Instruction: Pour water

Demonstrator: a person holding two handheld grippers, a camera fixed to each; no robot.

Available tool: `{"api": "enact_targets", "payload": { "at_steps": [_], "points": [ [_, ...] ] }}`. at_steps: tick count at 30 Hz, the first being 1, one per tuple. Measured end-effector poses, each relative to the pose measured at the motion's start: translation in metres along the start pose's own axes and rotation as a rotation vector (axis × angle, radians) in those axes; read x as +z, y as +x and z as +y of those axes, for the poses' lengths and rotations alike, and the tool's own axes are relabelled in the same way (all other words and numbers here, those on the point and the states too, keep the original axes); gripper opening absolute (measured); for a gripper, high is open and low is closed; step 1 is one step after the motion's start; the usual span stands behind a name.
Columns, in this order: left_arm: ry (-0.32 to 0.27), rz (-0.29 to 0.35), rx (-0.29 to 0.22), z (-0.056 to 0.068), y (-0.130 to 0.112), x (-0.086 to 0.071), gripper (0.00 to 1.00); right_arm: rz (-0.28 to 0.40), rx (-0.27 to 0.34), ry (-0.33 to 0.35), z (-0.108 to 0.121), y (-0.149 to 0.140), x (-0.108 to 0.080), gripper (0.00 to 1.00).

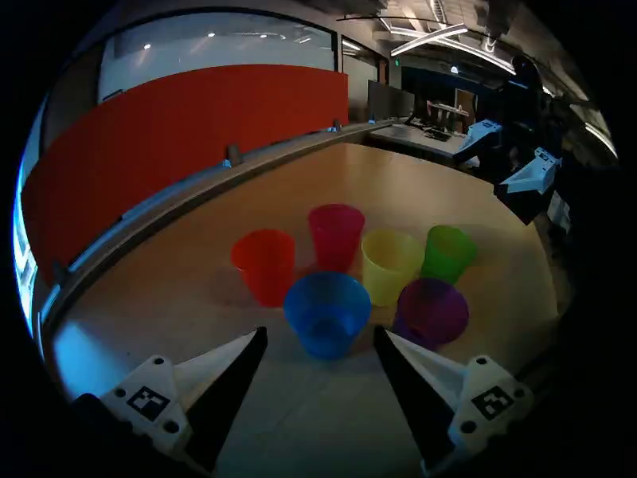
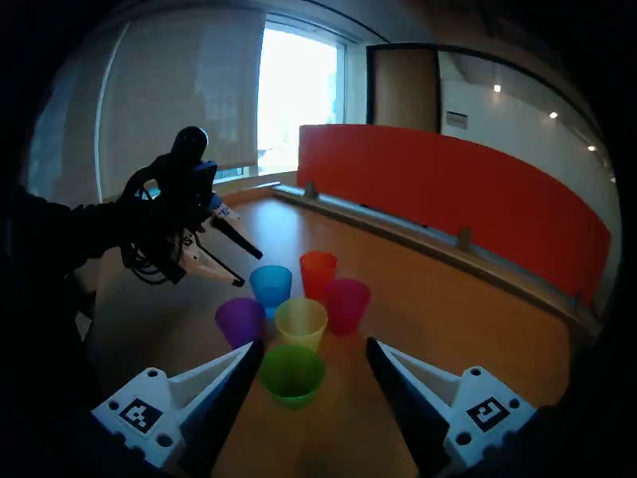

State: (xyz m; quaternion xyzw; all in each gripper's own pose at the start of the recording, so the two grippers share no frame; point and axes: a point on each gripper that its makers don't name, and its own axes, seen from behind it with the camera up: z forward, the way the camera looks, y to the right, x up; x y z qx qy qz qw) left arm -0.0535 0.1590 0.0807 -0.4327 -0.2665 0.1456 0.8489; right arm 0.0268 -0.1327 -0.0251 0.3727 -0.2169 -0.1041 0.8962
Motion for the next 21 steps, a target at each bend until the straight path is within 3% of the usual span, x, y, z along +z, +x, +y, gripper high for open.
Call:
{"api": "enact_targets", "payload": {
  "at_steps": [21],
  "points": [
    [-0.043, -0.051, 0.022, 0.000, -0.001, 0.039, 0.99, -0.013, 0.006, -0.012, 0.012, -0.005, 0.006, 1.00]
  ]
}}
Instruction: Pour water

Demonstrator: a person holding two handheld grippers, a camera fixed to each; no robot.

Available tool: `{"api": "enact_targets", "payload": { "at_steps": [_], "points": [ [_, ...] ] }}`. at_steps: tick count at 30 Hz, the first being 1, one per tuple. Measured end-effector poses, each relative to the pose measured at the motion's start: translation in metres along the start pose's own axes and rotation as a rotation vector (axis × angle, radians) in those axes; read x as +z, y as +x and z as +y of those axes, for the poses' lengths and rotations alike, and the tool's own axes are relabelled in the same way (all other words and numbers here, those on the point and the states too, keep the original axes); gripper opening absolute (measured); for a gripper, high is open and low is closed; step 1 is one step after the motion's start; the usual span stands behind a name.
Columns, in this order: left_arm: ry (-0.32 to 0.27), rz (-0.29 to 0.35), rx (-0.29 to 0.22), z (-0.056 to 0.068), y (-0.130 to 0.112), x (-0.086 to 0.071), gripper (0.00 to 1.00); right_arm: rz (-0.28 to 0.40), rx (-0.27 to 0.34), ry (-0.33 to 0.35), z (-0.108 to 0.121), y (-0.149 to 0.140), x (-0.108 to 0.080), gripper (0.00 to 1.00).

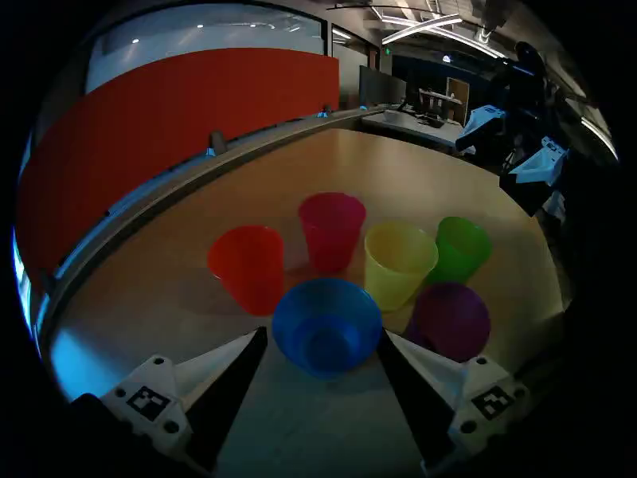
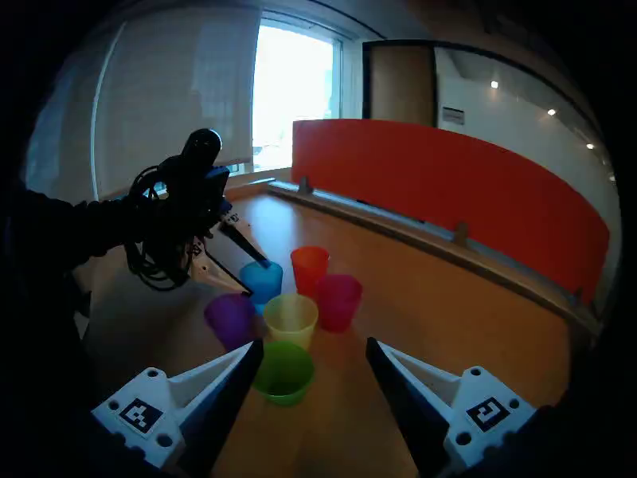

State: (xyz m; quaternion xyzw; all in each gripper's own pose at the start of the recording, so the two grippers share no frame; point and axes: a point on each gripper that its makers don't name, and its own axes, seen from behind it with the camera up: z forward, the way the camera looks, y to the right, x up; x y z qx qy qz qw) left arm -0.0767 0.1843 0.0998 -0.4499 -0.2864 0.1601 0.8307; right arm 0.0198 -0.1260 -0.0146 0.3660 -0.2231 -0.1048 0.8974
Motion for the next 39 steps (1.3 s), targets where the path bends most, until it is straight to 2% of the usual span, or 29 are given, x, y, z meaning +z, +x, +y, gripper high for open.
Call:
{"api": "enact_targets", "payload": {
  "at_steps": [7, 13, 24, 32, 39],
  "points": [
    [-0.005, -0.012, 0.009, 0.002, -0.001, 0.006, 0.98, -0.002, -0.004, -0.004, 0.002, 0.000, 0.001, 1.00],
    [-0.002, -0.013, 0.011, 0.004, 0.000, 0.009, 0.86, -0.003, -0.006, -0.004, 0.002, -0.001, 0.002, 1.00],
    [0.001, -0.001, -0.003, 0.003, 0.001, 0.009, 0.85, -0.003, -0.004, -0.005, 0.002, -0.003, 0.000, 1.00],
    [0.000, 0.026, -0.013, 0.003, 0.006, 0.005, 0.85, 0.000, -0.003, -0.006, 0.002, -0.003, 0.000, 1.00],
    [0.016, 0.072, -0.019, 0.005, 0.023, -0.007, 0.85, 0.008, -0.003, -0.007, 0.000, 0.001, -0.001, 1.00]
  ]
}}
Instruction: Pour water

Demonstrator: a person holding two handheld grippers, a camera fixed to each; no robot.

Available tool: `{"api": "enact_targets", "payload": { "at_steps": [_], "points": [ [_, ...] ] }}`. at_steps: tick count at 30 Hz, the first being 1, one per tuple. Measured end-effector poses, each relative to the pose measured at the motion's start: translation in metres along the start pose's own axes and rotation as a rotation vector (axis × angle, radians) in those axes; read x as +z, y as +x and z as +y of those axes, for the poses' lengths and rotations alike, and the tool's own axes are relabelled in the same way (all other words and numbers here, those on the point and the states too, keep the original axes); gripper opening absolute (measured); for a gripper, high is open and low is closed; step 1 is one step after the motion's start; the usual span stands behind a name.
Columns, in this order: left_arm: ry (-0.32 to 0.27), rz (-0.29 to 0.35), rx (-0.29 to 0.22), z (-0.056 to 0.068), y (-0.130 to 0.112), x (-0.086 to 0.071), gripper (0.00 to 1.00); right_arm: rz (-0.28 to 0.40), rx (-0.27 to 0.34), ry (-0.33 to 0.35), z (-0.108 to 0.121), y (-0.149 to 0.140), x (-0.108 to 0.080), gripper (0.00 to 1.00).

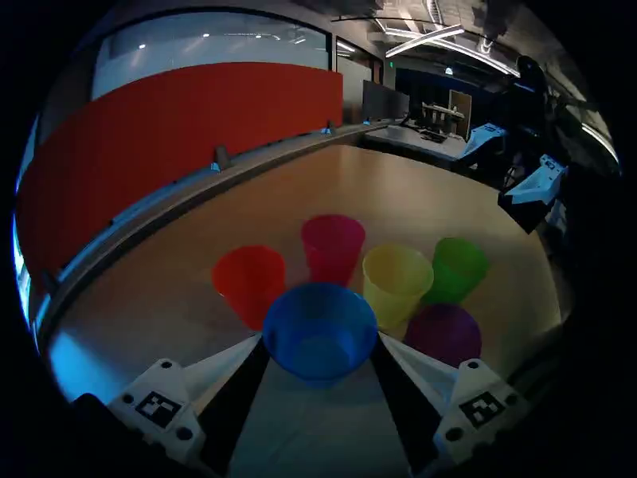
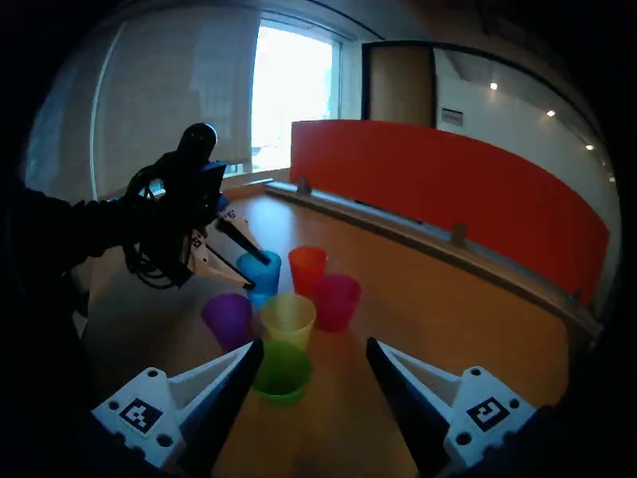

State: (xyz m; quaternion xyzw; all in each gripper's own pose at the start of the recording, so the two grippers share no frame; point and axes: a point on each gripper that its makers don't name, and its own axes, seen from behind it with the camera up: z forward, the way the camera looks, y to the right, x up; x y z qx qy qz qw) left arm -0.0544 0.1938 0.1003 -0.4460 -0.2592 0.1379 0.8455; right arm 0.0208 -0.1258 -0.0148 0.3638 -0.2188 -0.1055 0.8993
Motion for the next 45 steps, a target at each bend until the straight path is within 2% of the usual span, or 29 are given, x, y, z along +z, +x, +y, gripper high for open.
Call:
{"api": "enact_targets", "payload": {
  "at_steps": [9, 28, 45],
  "points": [
    [0.047, 0.085, 0.001, -0.004, 0.030, -0.025, 0.85, 0.019, -0.006, 0.000, -0.007, 0.009, -0.005, 1.00],
    [0.144, 0.289, 0.000, -0.017, 0.096, -0.090, 0.85, 0.052, -0.020, -0.005, -0.020, 0.023, -0.015, 1.00],
    [0.179, 0.449, -0.057, -0.022, 0.139, -0.122, 0.85, 0.062, -0.006, -0.002, -0.024, 0.018, -0.016, 1.00]
  ]
}}
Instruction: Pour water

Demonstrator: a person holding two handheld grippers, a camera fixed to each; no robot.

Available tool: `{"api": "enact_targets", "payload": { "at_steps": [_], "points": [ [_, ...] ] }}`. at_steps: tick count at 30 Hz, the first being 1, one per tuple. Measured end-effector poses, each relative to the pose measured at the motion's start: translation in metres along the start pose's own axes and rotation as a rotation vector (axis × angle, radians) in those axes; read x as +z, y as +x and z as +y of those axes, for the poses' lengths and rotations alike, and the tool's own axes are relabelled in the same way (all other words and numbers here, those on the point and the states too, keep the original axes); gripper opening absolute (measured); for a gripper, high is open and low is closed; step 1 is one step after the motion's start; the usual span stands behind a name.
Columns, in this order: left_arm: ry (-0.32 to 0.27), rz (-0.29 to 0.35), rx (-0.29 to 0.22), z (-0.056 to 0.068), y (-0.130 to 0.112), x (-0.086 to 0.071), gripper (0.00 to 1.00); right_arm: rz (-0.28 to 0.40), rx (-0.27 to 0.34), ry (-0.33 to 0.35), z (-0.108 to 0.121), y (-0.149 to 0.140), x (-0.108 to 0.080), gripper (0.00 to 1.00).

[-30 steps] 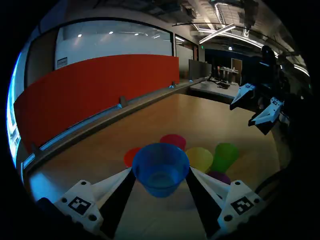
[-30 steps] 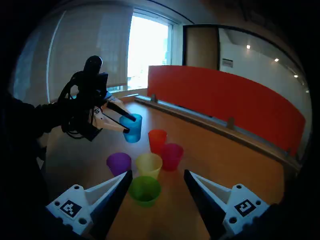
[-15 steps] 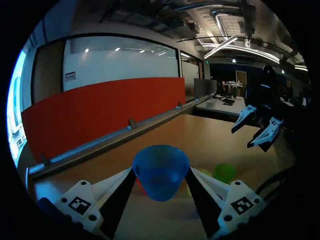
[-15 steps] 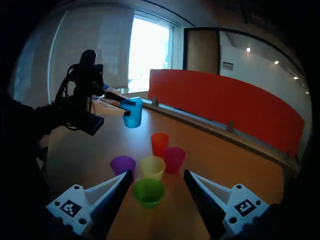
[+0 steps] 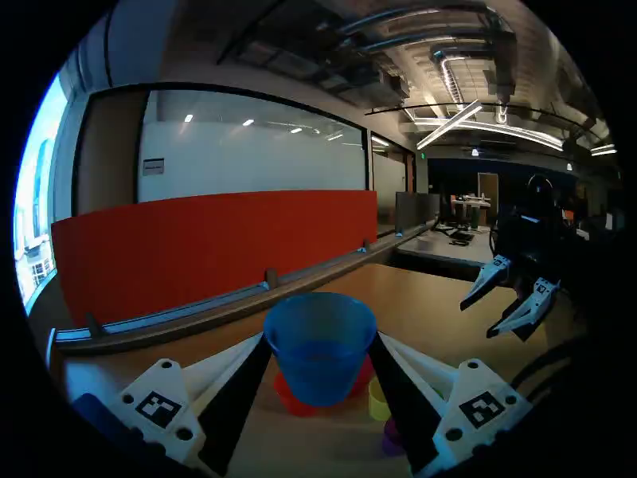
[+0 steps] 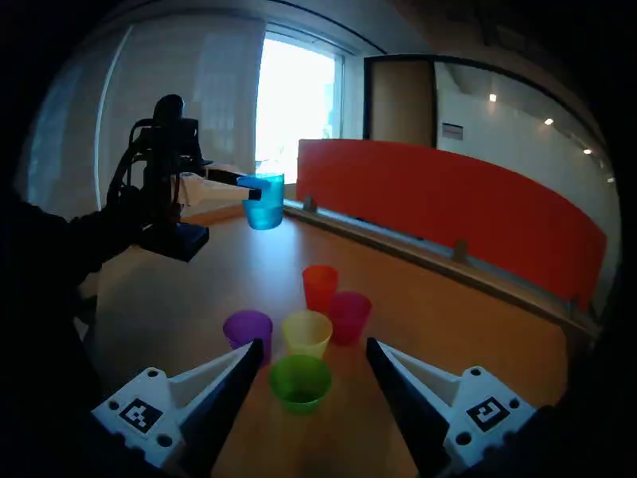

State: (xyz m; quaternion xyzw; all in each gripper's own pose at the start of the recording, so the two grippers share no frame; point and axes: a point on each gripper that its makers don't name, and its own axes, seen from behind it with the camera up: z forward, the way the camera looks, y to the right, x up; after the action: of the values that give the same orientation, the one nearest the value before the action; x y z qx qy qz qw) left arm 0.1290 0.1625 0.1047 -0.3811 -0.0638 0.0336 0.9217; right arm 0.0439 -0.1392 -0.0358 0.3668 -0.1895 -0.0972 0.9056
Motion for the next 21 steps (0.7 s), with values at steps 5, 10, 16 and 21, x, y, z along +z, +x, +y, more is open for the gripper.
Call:
{"api": "enact_targets", "payload": {
  "at_steps": [5, 10, 16, 21],
  "points": [
    [0.012, 0.043, -0.019, -0.002, 0.013, -0.002, 0.85, -0.001, 0.002, -0.002, 0.001, -0.001, 0.000, 1.00],
    [0.006, 0.076, -0.023, -0.001, 0.026, -0.004, 0.85, -0.001, 0.003, 0.000, 0.000, -0.002, 0.000, 1.00],
    [0.011, 0.099, -0.018, -0.002, 0.036, -0.006, 0.85, -0.003, 0.003, 0.003, -0.001, -0.003, 0.000, 1.00],
    [0.016, 0.101, -0.016, -0.004, 0.039, -0.007, 0.85, -0.008, 0.001, 0.004, -0.001, -0.004, 0.001, 1.00]
  ]
}}
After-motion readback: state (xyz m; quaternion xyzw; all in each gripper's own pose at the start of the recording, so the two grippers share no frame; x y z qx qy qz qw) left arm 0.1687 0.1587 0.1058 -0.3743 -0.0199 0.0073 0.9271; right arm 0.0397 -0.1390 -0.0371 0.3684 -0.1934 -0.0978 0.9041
